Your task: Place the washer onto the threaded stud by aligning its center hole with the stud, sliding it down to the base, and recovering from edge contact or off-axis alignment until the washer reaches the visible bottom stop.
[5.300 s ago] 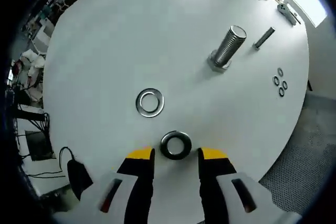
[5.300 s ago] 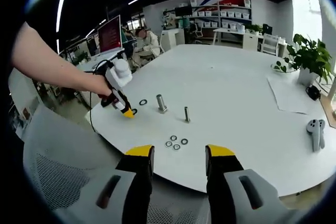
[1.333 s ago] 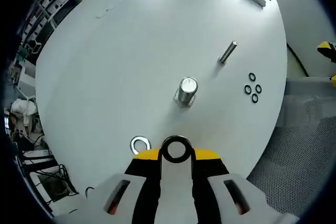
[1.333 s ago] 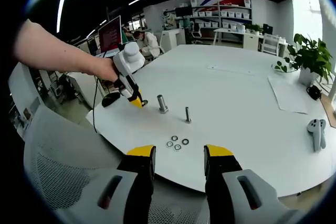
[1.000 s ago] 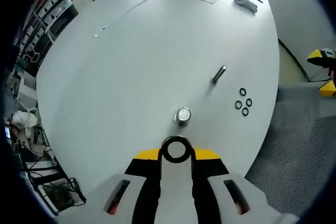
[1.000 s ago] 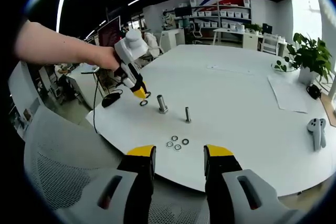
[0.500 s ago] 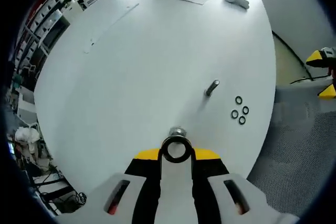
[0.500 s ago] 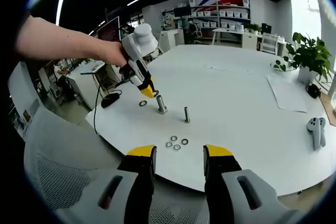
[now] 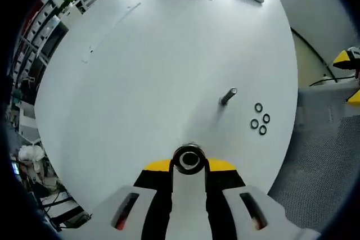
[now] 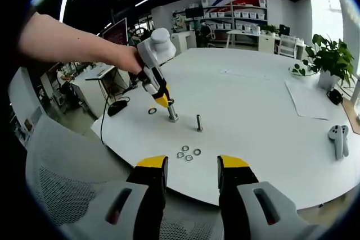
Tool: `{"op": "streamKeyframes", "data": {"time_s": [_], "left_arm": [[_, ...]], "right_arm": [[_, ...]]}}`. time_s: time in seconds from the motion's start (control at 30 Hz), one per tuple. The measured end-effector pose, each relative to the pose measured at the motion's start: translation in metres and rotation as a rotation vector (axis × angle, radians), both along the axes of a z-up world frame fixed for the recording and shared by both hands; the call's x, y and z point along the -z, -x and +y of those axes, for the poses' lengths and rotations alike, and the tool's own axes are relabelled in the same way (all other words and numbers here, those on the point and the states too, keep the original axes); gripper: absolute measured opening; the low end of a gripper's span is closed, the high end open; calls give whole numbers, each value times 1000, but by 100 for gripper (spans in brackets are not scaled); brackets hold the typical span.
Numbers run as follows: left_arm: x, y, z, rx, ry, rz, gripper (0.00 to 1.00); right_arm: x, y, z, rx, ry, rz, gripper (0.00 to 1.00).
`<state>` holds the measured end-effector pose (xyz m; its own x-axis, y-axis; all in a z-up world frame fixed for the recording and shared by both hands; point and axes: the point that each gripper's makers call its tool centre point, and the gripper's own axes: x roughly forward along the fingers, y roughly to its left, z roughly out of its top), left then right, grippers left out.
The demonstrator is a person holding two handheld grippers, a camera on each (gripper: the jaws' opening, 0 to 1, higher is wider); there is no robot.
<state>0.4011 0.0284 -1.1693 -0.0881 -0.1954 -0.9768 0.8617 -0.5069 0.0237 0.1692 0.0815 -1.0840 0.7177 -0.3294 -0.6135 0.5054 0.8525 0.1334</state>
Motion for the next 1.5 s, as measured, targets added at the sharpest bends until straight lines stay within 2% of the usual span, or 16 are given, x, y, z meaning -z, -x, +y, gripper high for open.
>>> {"op": "streamKeyframes", "data": {"time_s": [0.1,0.27,0.53,0.8,1.03,1.23,1.5], "left_arm": [[2,6,4,19,-18,-9,19],[18,-1,4,41,-40,-27,19],[22,1,3,52,-63,-39,19],[45,1,-2,75,-92,-59,19],[62,1,-2,43,-120,-53,19],[63,3,-2,40,-115,-53,19],[61,6,-1,75,-101,-56,21]], "right_arm": [[0,0,0,0,0,2,38],[0,1,0,1,0,4,37],[2,1,-1,-1,0,8,37],[2,1,-2,0,1,10,37],[3,3,-2,1,2,15,37],[4,2,-3,1,-1,16,36],[4,2,-1,-8,-2,20,36]]}}
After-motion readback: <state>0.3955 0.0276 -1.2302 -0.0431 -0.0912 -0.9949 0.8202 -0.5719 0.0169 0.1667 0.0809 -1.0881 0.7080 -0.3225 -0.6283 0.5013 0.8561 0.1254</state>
